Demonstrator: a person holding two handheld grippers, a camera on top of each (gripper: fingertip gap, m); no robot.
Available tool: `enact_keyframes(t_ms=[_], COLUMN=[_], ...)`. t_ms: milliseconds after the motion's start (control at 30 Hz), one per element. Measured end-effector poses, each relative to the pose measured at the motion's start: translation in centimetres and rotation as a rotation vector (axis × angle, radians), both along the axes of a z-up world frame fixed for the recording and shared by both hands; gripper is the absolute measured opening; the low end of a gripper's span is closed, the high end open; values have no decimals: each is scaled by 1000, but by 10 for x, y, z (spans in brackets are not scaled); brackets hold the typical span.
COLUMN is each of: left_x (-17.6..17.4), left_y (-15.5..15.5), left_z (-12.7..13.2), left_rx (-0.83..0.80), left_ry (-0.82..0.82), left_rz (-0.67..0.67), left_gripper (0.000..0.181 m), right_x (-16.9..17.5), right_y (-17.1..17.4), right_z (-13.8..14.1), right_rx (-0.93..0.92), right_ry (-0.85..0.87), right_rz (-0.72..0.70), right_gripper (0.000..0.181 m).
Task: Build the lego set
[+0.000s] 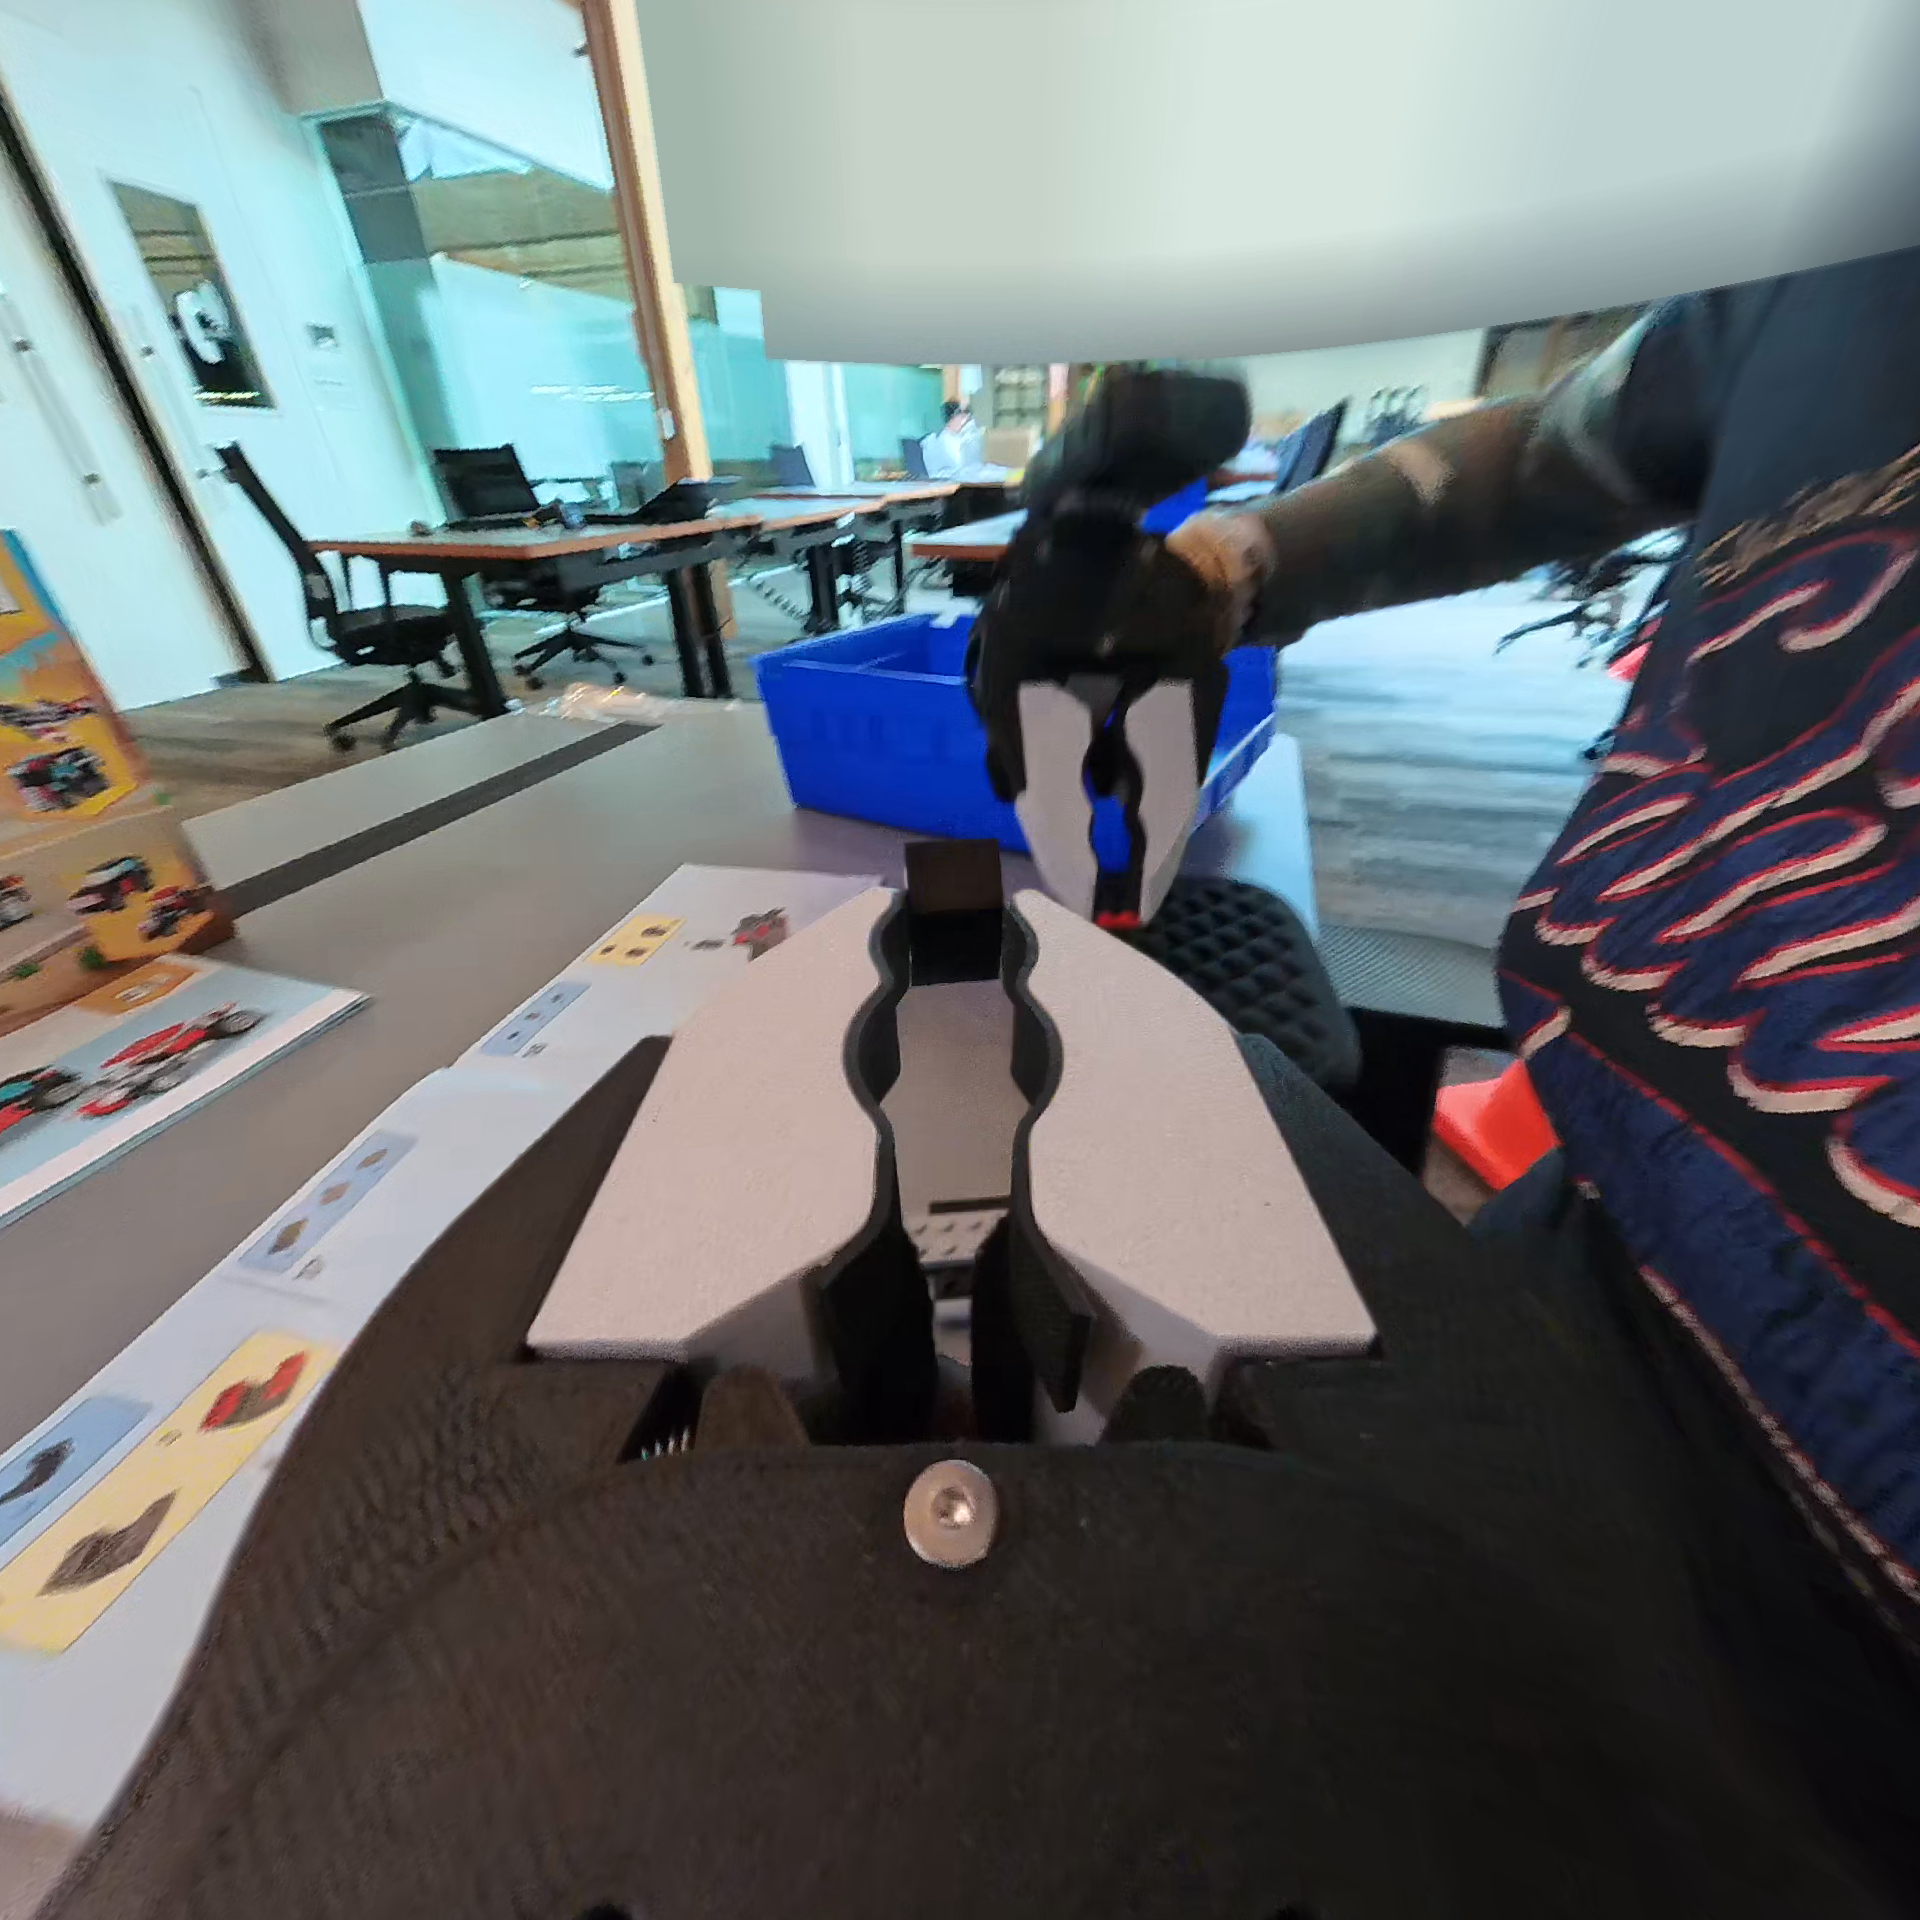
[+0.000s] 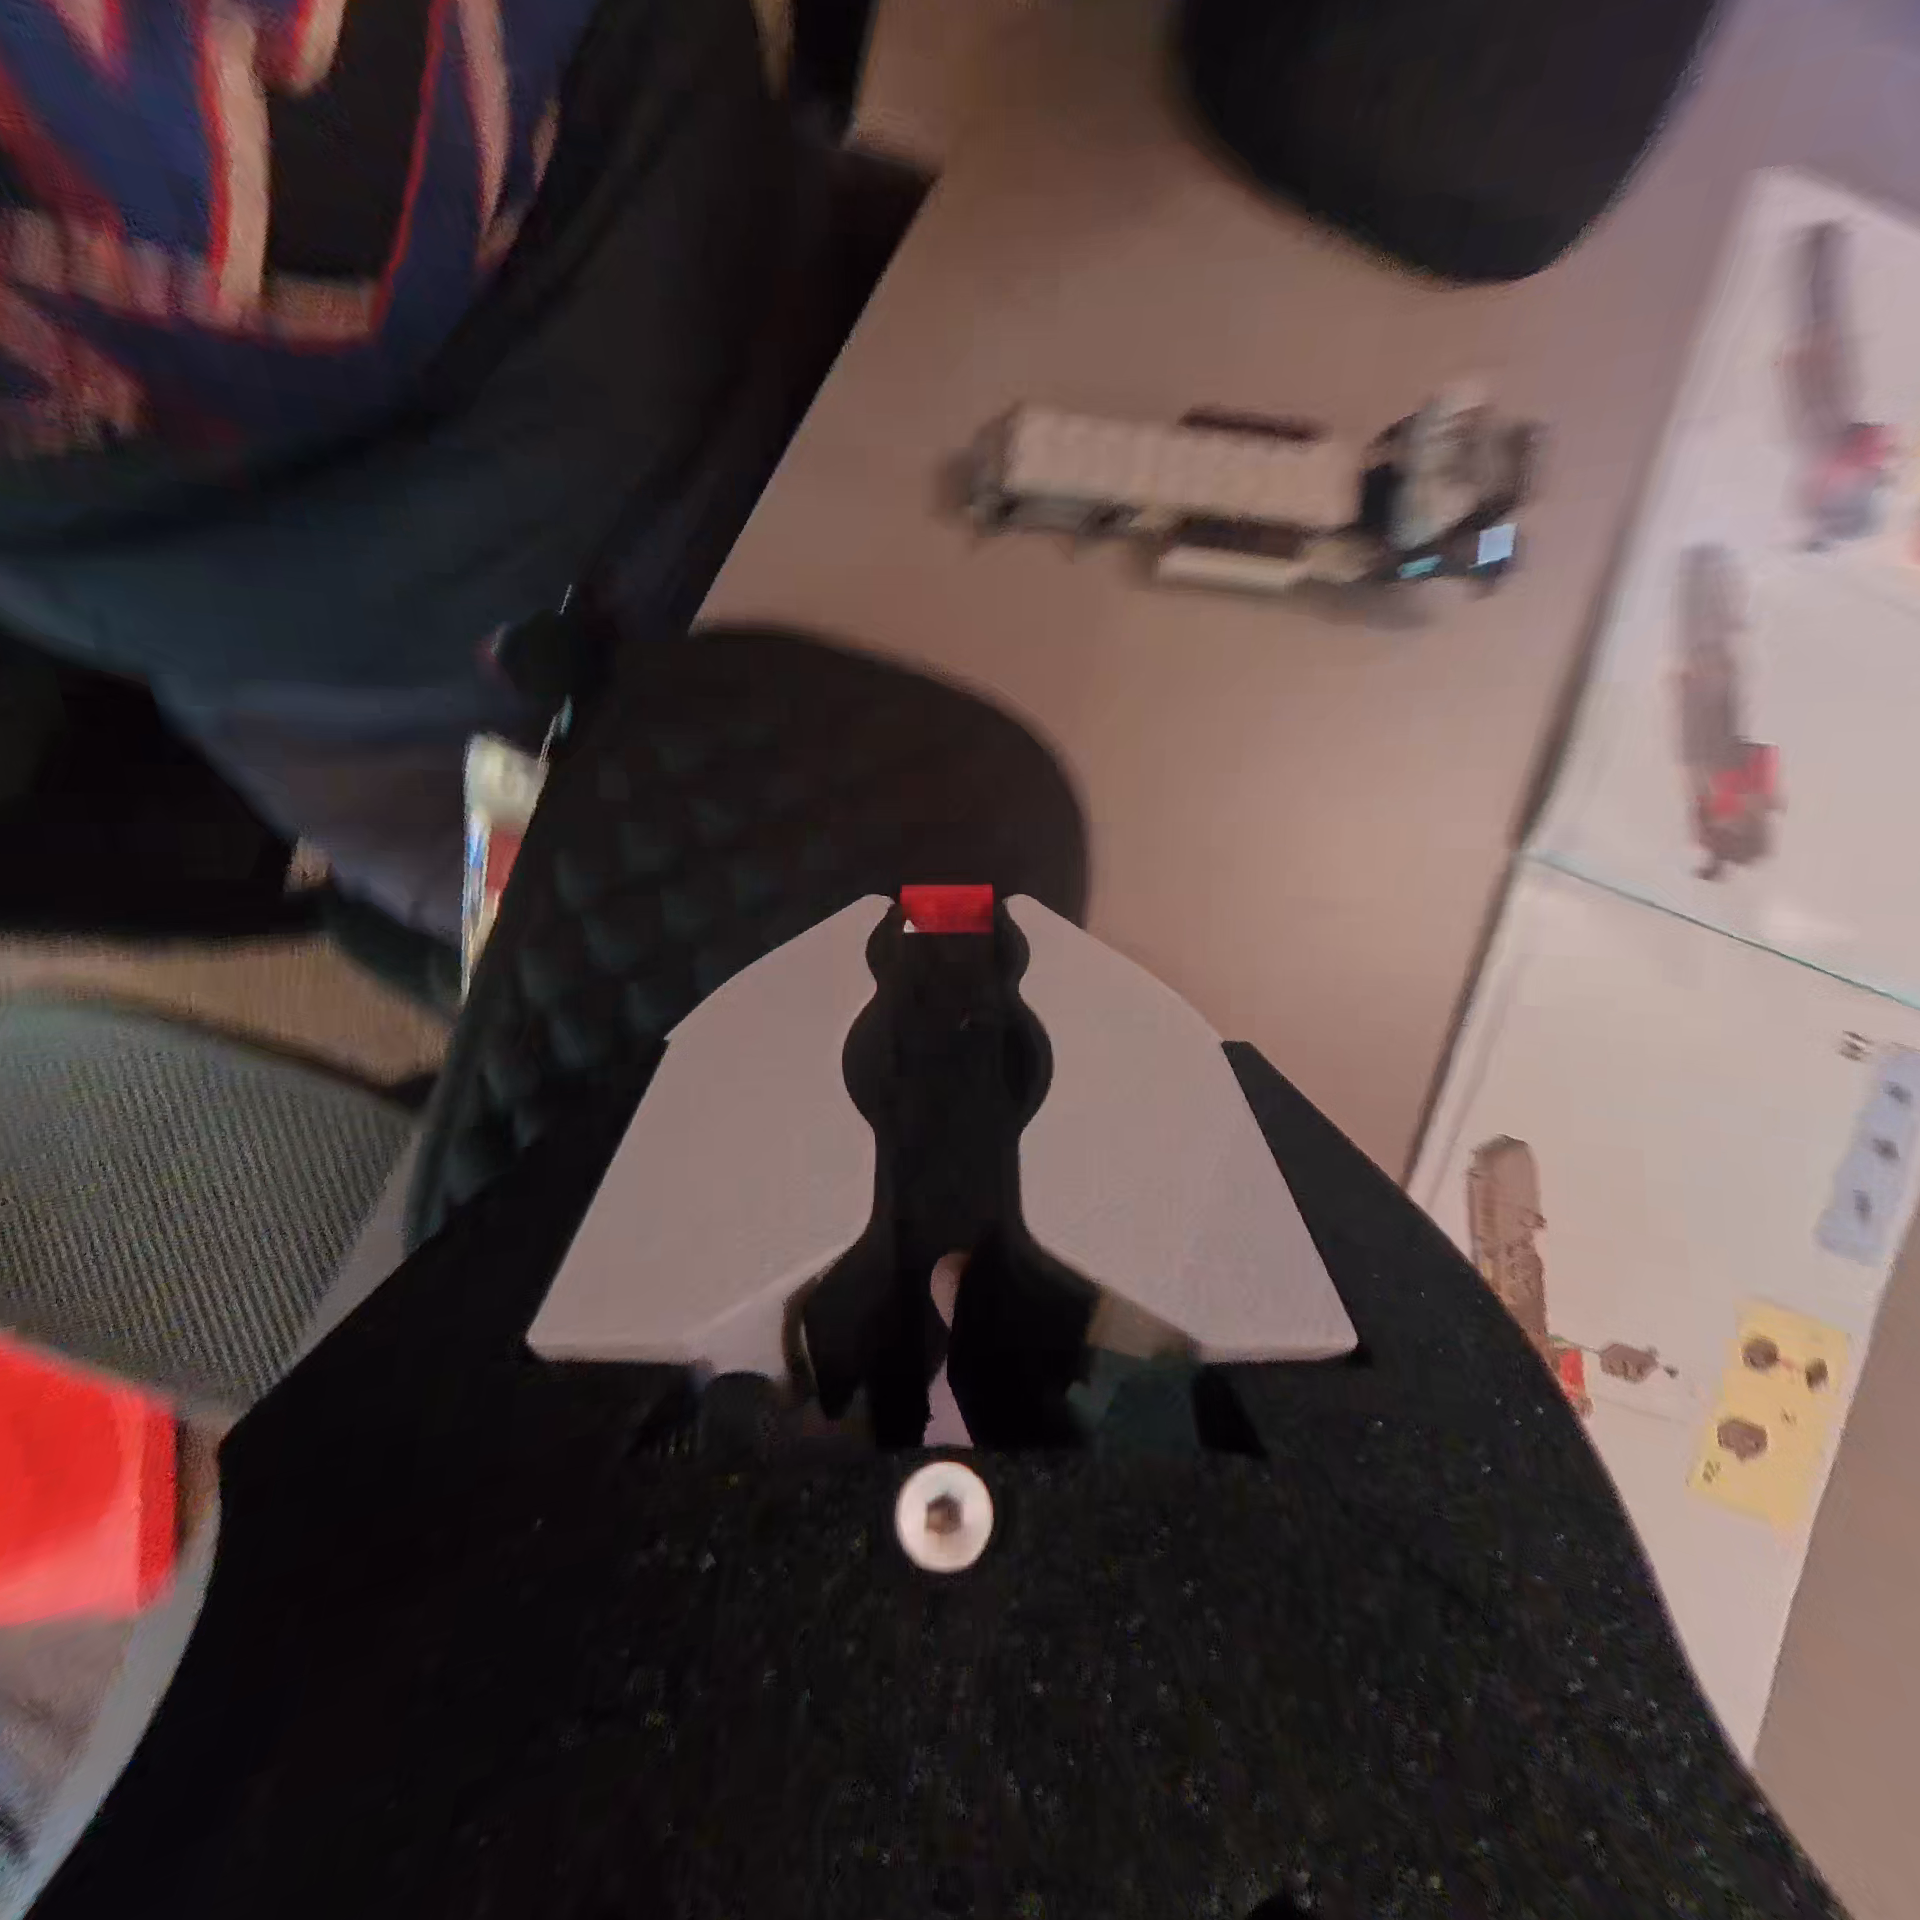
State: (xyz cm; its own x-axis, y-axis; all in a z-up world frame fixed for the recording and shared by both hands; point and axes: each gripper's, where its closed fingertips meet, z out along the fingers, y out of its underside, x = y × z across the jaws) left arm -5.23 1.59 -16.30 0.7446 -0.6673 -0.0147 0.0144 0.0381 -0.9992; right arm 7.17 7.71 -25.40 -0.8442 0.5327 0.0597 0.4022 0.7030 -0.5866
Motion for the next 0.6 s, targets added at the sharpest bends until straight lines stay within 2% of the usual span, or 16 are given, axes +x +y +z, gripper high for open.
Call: enact_keyframes(t_ms=[67,133,267,367,433,500,600], left_x=[-5,-6,-3,5,6,0,-3], left_y=[4,8,11,4,-5,-10,-15], left_z=[-8,-17,-29,-16,2,9,9], left_rx=[-13,-25,-55,-4,54,55,36], left_ry=[65,141,230,95,-102,-246,-310], left_rz=[59,103,122,39,-41,-93,-142], left_gripper=[17,16,16,16,16,16,17], right_x=[-23,-46,-85,-104,-114,-122,-129], right_y=[-9,-21,-39,-50,-62,-72,-78], right_z=[25,50,75,80,92,103,106], right_rx=[-107,-187,-227,-210,-364,-511,-618], right_ry=[43,128,265,342,359,363,358], right_rz=[-151,-243,-306,-258,-264,-267,-267], right_gripper=[17,16,16,16,16,16,16])
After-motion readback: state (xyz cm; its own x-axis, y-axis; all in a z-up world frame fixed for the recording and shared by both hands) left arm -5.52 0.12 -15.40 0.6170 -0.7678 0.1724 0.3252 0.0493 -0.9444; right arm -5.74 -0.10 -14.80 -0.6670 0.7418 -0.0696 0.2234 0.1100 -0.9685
